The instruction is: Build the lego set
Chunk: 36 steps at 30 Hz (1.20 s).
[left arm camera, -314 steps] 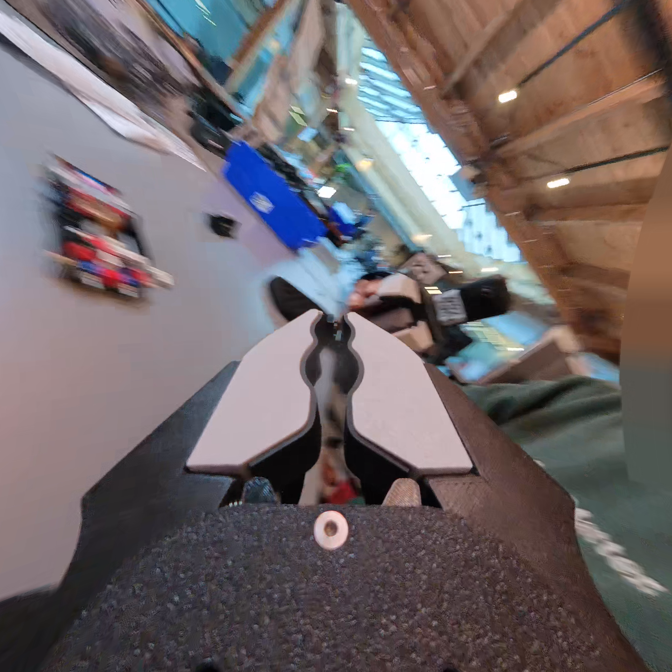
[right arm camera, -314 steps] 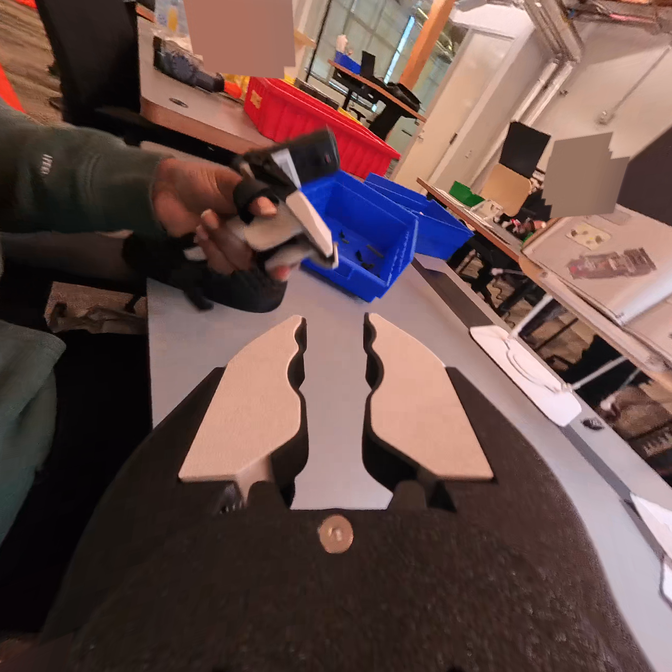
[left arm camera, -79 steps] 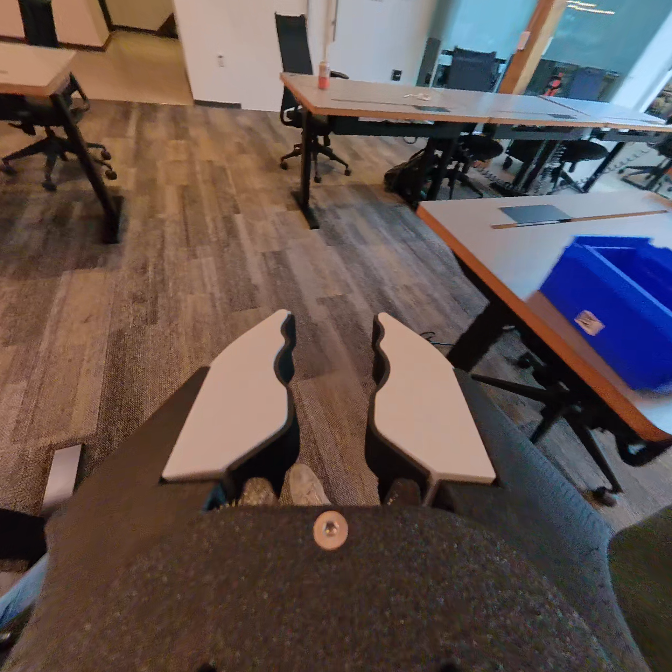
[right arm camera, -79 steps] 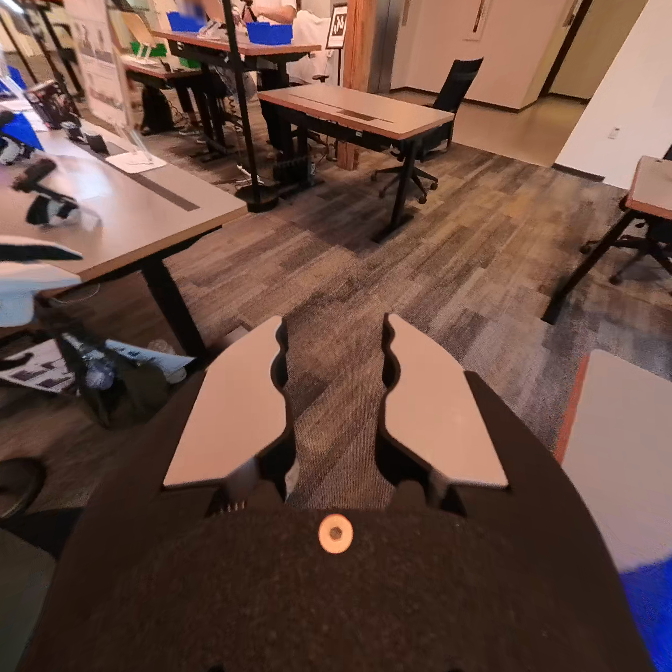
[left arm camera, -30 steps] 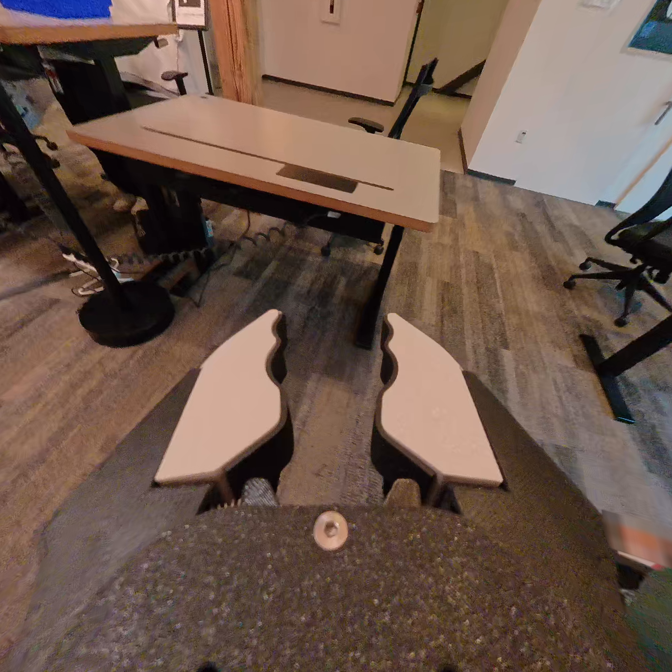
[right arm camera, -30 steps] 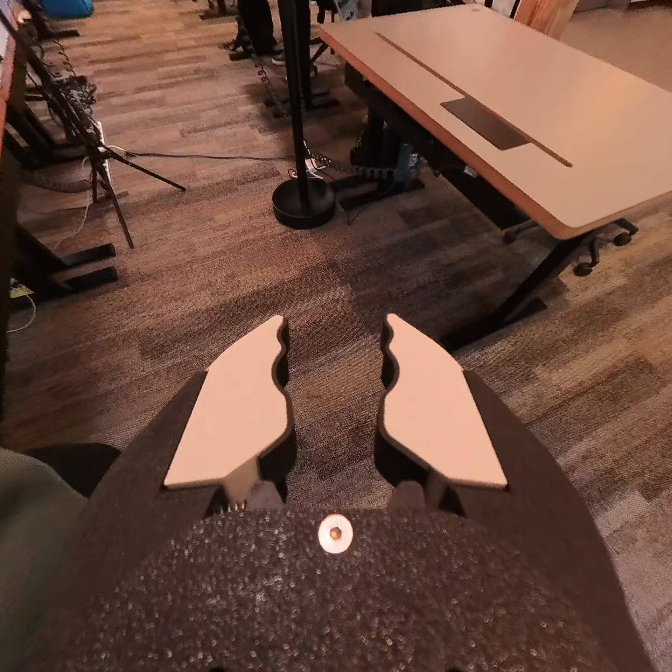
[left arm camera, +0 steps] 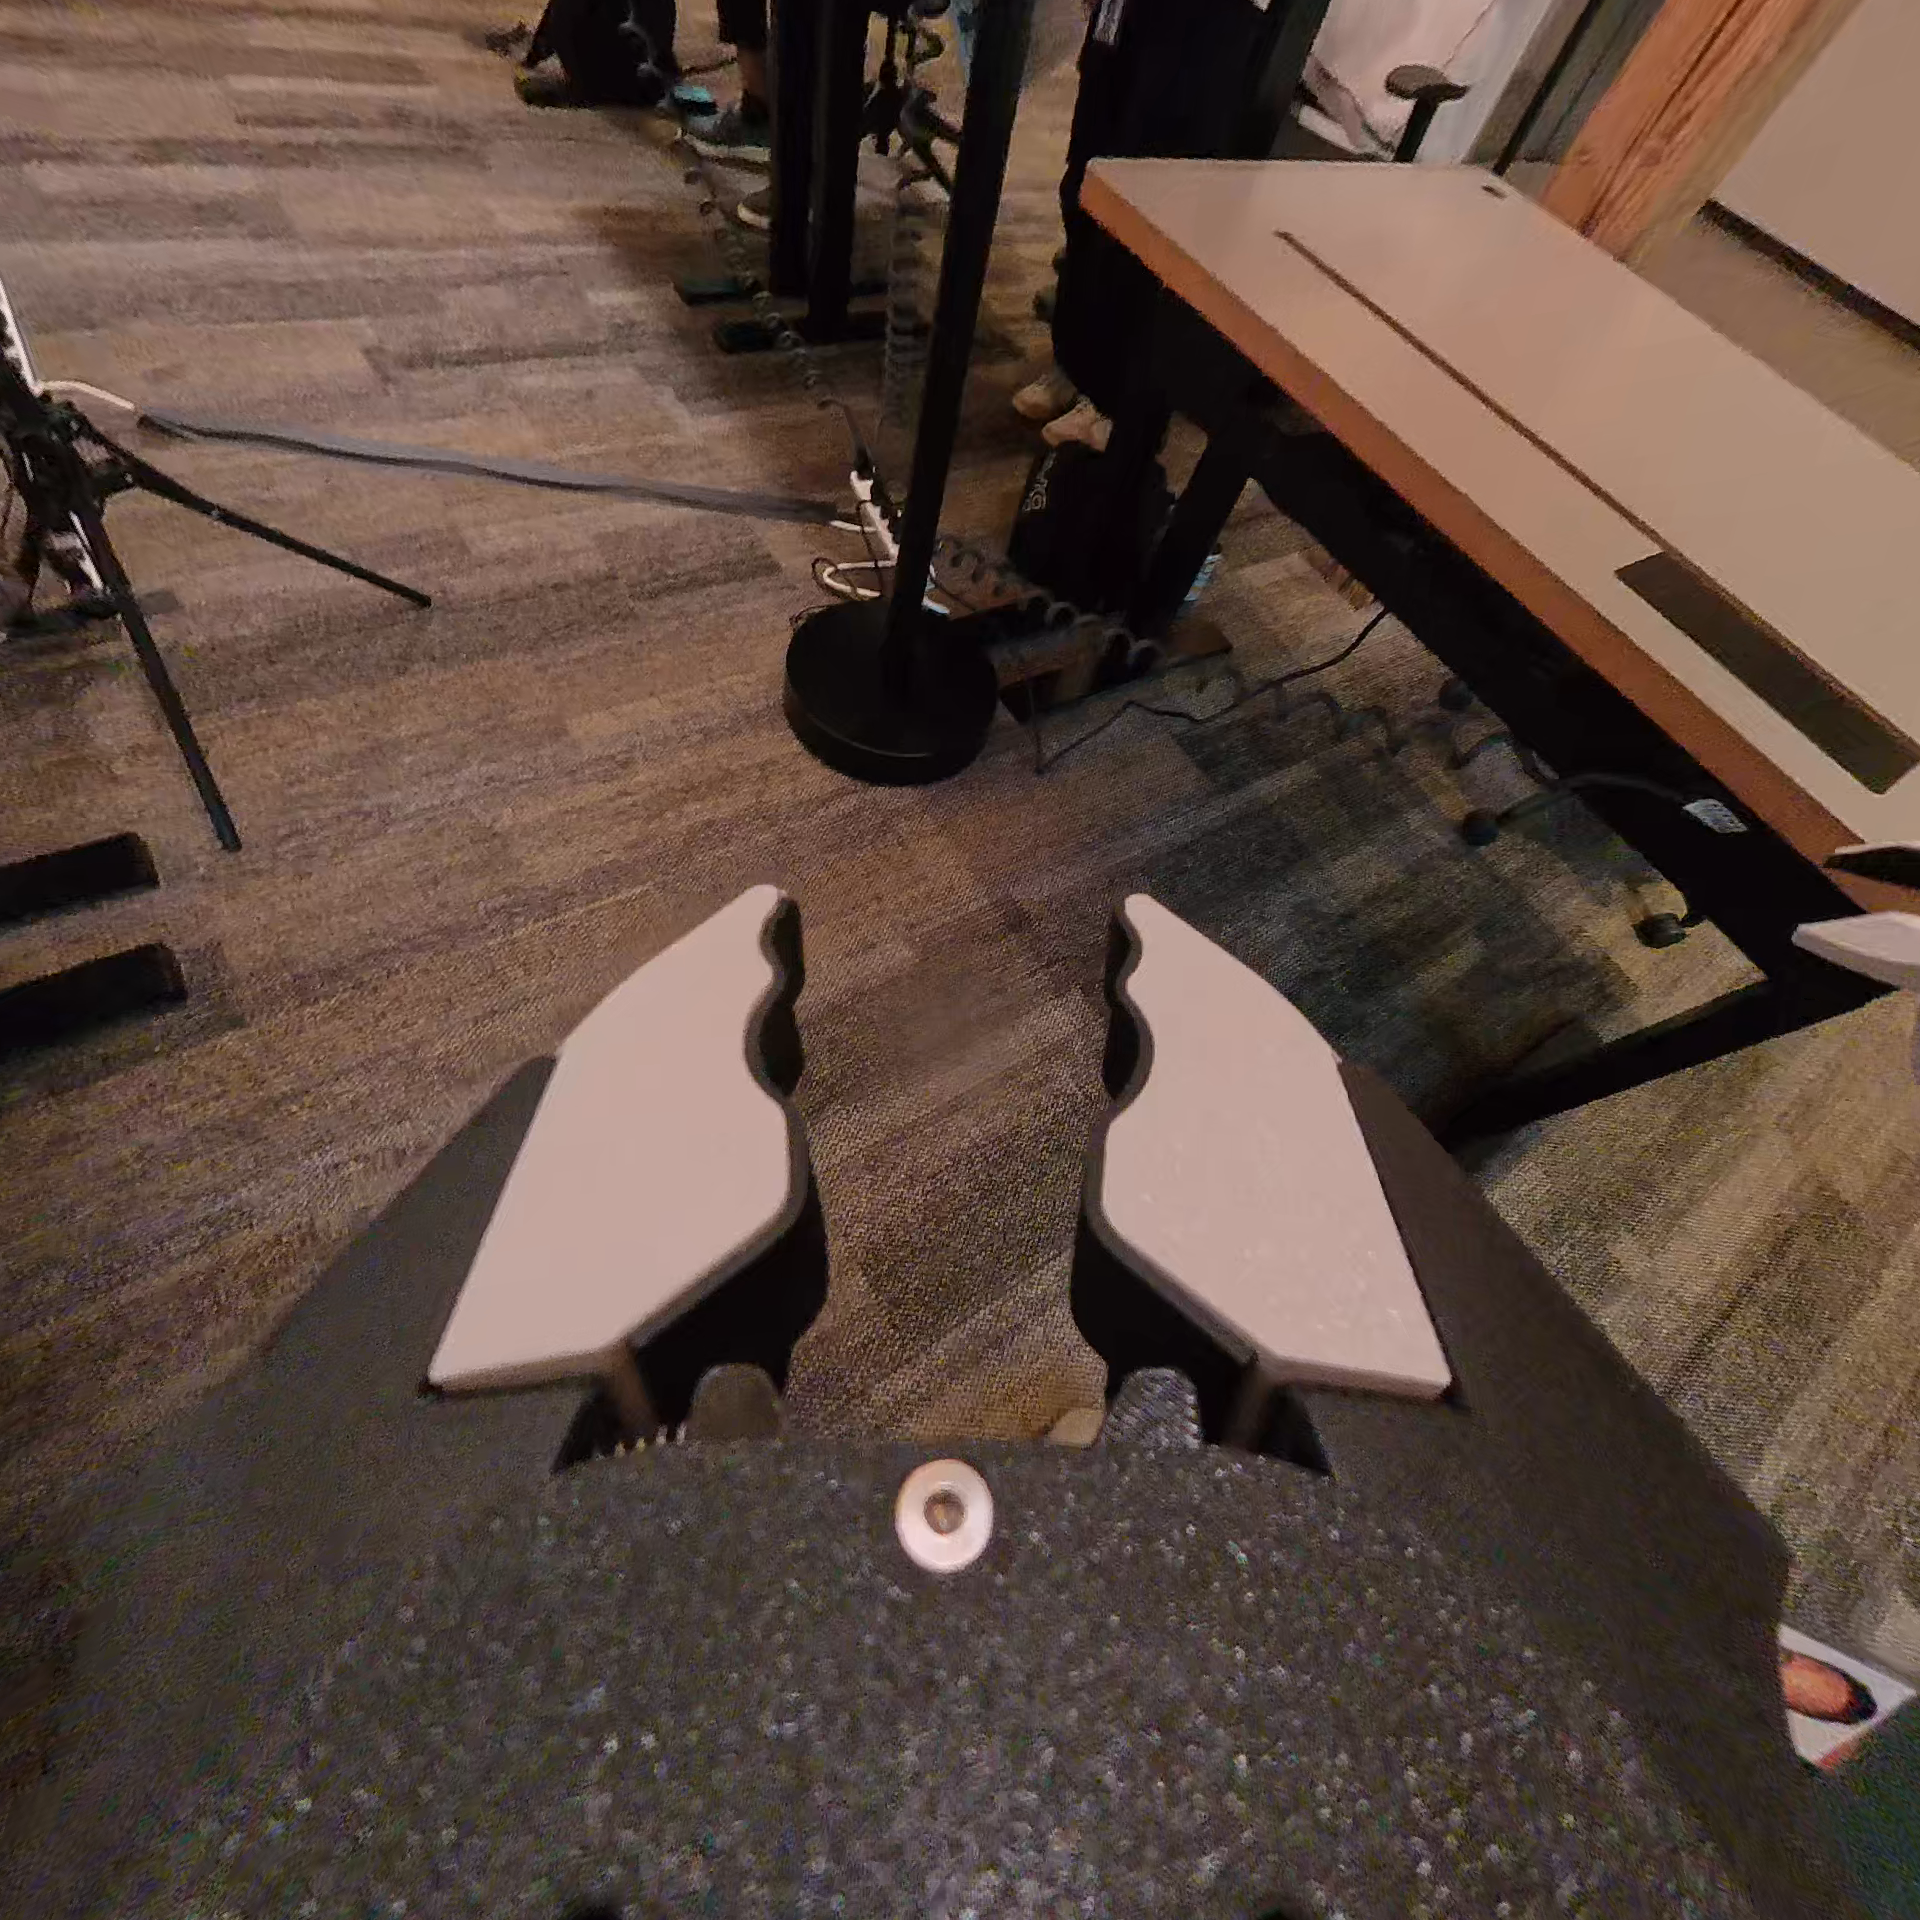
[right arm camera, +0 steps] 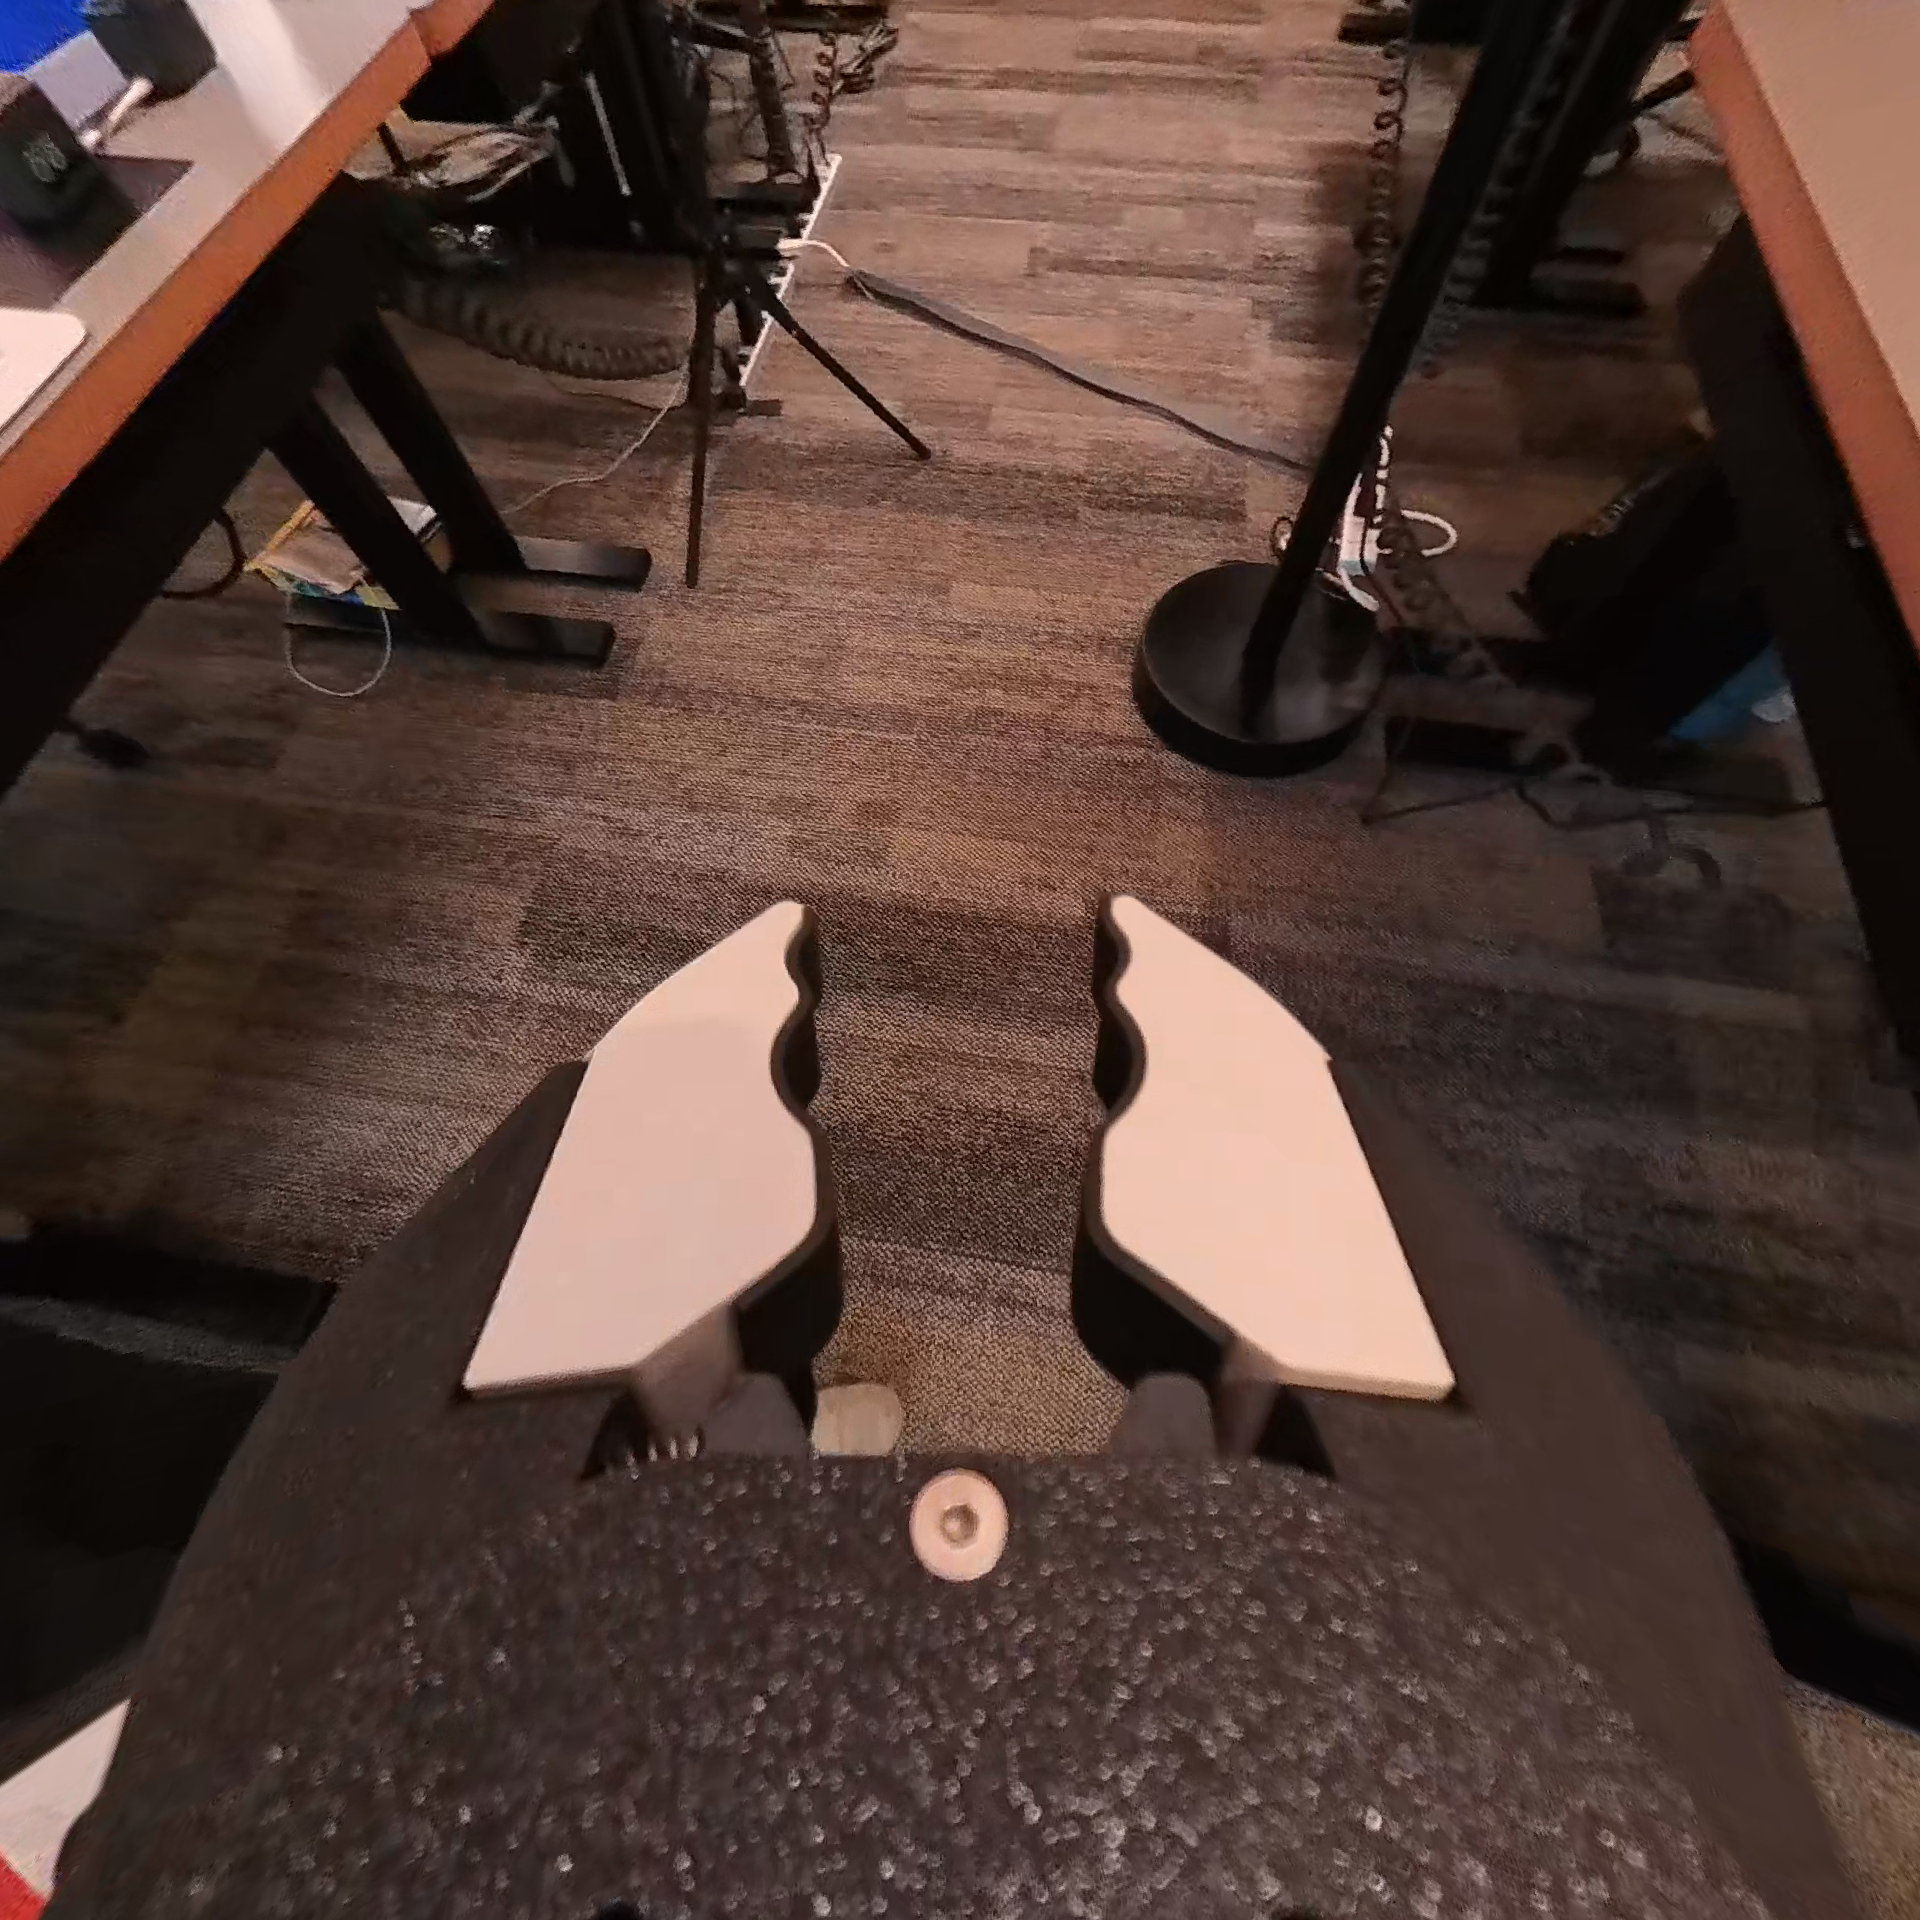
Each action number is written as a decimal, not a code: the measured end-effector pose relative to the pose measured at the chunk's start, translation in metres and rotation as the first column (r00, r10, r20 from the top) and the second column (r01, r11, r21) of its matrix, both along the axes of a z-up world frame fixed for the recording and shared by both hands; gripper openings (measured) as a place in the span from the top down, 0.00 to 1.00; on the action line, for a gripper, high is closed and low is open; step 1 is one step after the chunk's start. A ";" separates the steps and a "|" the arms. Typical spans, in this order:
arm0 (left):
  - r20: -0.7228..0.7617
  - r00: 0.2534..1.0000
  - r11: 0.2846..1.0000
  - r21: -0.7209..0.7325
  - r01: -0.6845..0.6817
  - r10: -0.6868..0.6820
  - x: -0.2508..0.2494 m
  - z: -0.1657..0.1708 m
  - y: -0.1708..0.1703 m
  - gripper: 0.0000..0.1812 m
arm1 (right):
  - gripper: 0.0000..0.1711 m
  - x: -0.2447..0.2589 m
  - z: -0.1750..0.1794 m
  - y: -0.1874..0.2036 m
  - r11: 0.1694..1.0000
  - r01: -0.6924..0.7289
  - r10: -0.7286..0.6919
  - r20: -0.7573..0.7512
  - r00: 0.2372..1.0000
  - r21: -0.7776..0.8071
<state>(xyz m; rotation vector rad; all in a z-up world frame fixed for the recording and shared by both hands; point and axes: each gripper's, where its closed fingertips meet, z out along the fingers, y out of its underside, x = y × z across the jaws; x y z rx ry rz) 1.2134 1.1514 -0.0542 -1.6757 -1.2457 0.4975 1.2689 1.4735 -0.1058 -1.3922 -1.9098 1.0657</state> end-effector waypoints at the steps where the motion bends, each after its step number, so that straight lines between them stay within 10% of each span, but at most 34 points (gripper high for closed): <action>1: 0.014 1.000 1.000 0.001 -0.005 0.005 -0.001 -0.006 -0.001 0.69 | 0.71 -0.007 -0.002 -0.002 1.000 -0.010 0.010 0.004 1.000 0.001; 13: 0.125 0.980 0.988 0.023 0.152 -0.153 -0.078 -0.114 -0.003 0.70 | 0.70 -0.095 -0.060 -0.041 0.999 -0.003 0.000 0.081 0.997 0.041; 24: -0.033 0.856 0.856 -0.042 0.515 -0.516 -0.269 -0.307 0.036 0.69 | 0.71 -0.221 -0.255 -0.117 0.982 0.180 -0.176 0.070 0.982 -0.049; 29: -0.060 0.802 0.803 -0.006 0.596 -0.595 -0.287 -0.386 0.094 0.70 | 0.70 -0.229 -0.333 -0.137 0.975 0.199 -0.195 0.046 0.980 -0.096; 36: -0.147 0.637 0.632 0.084 0.770 -0.757 -0.270 -0.407 0.202 0.72 | 0.70 -0.206 -0.408 -0.066 0.974 0.227 -0.227 -0.064 0.972 -0.012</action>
